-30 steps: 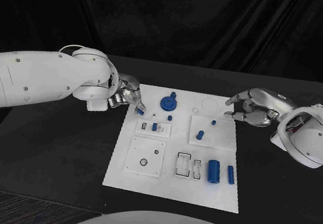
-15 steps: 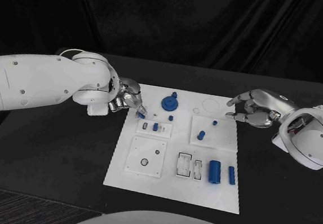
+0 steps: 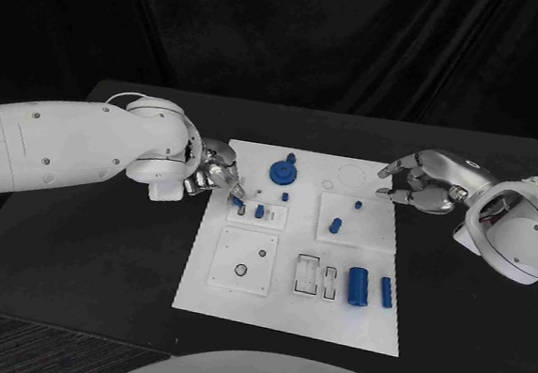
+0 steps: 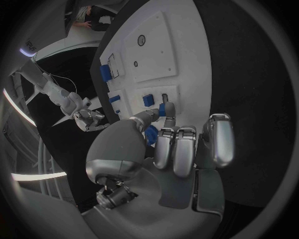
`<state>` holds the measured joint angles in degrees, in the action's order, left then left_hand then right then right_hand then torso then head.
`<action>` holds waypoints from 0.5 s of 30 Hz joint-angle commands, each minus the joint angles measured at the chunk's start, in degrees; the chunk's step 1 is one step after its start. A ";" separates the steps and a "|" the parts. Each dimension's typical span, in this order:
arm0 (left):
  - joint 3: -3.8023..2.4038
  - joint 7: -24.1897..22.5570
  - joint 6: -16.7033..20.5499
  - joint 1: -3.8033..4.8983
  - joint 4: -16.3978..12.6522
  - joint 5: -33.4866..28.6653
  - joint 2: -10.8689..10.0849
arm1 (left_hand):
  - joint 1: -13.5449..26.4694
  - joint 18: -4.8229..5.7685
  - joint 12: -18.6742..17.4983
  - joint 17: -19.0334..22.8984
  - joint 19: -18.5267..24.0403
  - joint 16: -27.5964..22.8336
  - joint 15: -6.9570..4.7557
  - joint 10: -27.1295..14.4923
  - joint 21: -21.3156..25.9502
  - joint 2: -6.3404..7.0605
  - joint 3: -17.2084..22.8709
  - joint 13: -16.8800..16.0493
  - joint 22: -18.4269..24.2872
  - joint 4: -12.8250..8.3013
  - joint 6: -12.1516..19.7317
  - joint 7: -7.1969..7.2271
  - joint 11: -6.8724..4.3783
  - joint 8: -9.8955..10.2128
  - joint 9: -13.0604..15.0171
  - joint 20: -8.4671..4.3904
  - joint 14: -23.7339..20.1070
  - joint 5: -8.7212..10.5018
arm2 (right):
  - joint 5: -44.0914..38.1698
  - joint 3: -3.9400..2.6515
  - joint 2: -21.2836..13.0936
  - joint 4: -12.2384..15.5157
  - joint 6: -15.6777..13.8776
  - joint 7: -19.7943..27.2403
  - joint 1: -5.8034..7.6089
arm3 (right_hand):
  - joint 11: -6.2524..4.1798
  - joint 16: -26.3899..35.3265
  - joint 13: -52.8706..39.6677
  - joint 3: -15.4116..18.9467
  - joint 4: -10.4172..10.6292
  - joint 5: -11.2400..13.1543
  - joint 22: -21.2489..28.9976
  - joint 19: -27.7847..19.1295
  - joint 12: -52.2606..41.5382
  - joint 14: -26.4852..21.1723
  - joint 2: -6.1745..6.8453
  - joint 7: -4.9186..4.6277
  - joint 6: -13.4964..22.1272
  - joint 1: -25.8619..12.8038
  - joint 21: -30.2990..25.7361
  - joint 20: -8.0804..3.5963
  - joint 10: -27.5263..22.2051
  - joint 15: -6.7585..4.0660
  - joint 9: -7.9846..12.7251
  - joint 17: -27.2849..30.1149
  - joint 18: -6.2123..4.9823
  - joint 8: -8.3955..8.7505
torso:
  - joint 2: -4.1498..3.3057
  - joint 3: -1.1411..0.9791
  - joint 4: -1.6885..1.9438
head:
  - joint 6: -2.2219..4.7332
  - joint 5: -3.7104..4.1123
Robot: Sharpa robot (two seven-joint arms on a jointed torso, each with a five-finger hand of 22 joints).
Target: Assemble the parts on the task board
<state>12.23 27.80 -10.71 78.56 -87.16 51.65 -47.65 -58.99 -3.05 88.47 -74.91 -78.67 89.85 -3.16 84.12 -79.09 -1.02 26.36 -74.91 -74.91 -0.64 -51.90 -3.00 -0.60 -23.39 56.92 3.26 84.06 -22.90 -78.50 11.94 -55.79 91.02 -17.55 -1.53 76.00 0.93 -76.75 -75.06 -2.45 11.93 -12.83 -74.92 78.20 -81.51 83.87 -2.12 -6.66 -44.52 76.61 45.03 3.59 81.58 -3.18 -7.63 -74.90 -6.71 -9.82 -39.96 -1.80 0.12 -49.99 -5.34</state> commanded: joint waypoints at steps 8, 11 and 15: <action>-0.04 -0.70 0.06 -1.23 -0.03 -0.58 0.12 | 0.27 -0.79 -0.23 -15.09 0.14 0.15 -0.24 3.57 0.41 -0.21 0.98 -12.59 -6.03 -0.45 -0.23 0.11 -0.29 0.32 -0.04 -0.17 5.94 -0.22 | -0.05 -0.03 -0.02 0.04 -0.03 -0.63 -0.24 | 0.04 0.23 -5.84 -0.01 -0.37 -0.40 -4.78 -0.41 0.39 2.01 -0.08 0.01 -0.34 0.53 -0.33 -0.11 -0.32 0.42 0.08 -2.24 -0.75 0.28 | -0.04 -0.02 0.04 | -0.01 0.04; -0.04 -0.72 -0.02 -1.41 -0.08 -0.58 0.09 | 0.27 -0.79 -0.23 -15.09 0.14 0.15 -0.24 3.57 0.41 -0.21 0.98 -12.59 -6.03 -0.45 -0.23 0.11 -0.29 0.32 -0.04 -0.17 5.94 -0.22 | -0.05 -0.03 -0.04 0.03 -0.04 -0.63 -0.26 | 0.04 0.23 -5.84 -0.01 -0.37 -0.40 -4.78 -0.41 0.39 2.01 -0.08 0.01 -0.34 0.53 -0.33 -0.11 -0.32 0.42 0.08 -2.24 -0.75 0.28 | -0.03 -0.02 0.04 | -0.01 0.01; -0.04 -0.80 -0.05 -1.59 -0.18 -0.58 0.02 | 0.30 -0.82 -0.33 -15.09 0.24 0.15 -0.24 3.44 0.52 -0.21 1.02 -12.46 -5.95 -0.42 -0.21 0.11 -0.28 0.34 -0.05 -0.17 5.94 -0.20 | -0.05 -0.03 -0.04 0.01 -0.03 -0.63 -0.28 | 0.04 0.23 -5.84 -0.01 -0.37 -0.40 -4.78 -0.41 0.39 2.01 -0.08 0.01 -0.34 0.53 -0.33 -0.11 -0.32 0.42 0.08 -2.24 -0.75 0.28 | -0.05 -0.03 0.08 | -0.01 -0.06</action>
<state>12.14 27.60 -10.71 77.18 -87.24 51.52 -47.64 -58.84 -3.05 88.47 -74.91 -78.67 89.85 -3.16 84.12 -78.88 -0.87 26.93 -74.91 -74.90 -0.88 -51.90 -3.23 -0.60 -23.40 56.86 3.26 84.05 -22.80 -78.49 11.94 -55.79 90.99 -17.55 -1.53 75.86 0.93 -76.76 -75.06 -2.45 11.93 -13.06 -74.91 78.20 -81.26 83.87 -2.11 -6.66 -44.52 76.60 45.04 3.59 81.58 -3.18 -7.63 -74.90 -6.71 -9.82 -39.98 -1.82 0.15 -49.99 -5.32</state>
